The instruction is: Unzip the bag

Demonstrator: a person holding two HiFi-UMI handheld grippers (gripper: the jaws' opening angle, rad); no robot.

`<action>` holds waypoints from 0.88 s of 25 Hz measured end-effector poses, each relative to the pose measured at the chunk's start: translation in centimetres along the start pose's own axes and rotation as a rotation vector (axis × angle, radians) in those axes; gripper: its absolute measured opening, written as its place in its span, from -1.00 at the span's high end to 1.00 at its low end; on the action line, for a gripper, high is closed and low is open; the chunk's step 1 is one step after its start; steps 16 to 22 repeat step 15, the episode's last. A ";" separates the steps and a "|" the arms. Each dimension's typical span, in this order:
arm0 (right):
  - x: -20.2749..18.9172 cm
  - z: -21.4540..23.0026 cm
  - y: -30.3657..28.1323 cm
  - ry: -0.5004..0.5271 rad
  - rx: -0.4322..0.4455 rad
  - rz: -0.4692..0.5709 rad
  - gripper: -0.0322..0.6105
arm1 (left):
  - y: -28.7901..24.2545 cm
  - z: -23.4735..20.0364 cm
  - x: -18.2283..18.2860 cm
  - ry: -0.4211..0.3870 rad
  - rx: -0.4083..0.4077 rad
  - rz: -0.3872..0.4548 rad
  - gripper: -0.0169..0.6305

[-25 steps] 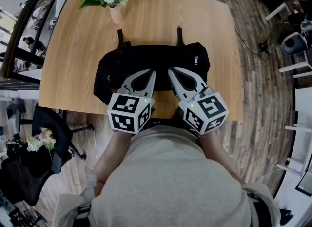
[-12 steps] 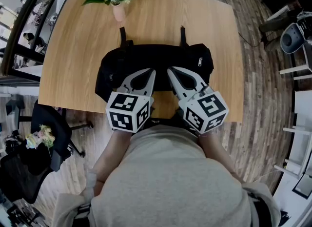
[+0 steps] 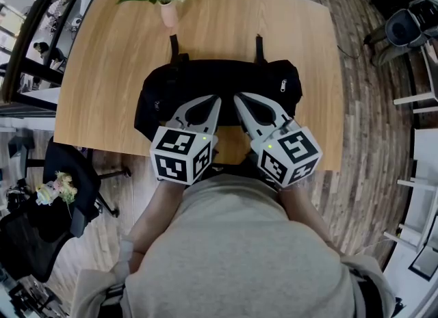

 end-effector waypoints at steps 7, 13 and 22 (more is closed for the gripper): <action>-0.2 -0.2 0.3 -0.002 0.001 -0.009 0.88 | 0.2 0.4 -0.2 -0.005 -0.008 -0.007 0.89; -0.5 -0.2 0.2 0.000 0.019 -0.017 0.88 | 0.3 0.3 -0.6 -0.018 0.011 -0.019 0.89; -0.6 -0.1 0.2 0.006 0.028 -0.022 0.88 | 0.3 0.3 -0.8 -0.019 0.013 -0.027 0.89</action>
Point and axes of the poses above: the fingertips, and each gripper's own axes: y backward along the fingers, z to its right, x out of its top, the point moved 10 cm from there along y, backward along the fingers, and after that the axes turned 8 degrees about -y, right-handed, at the moved point
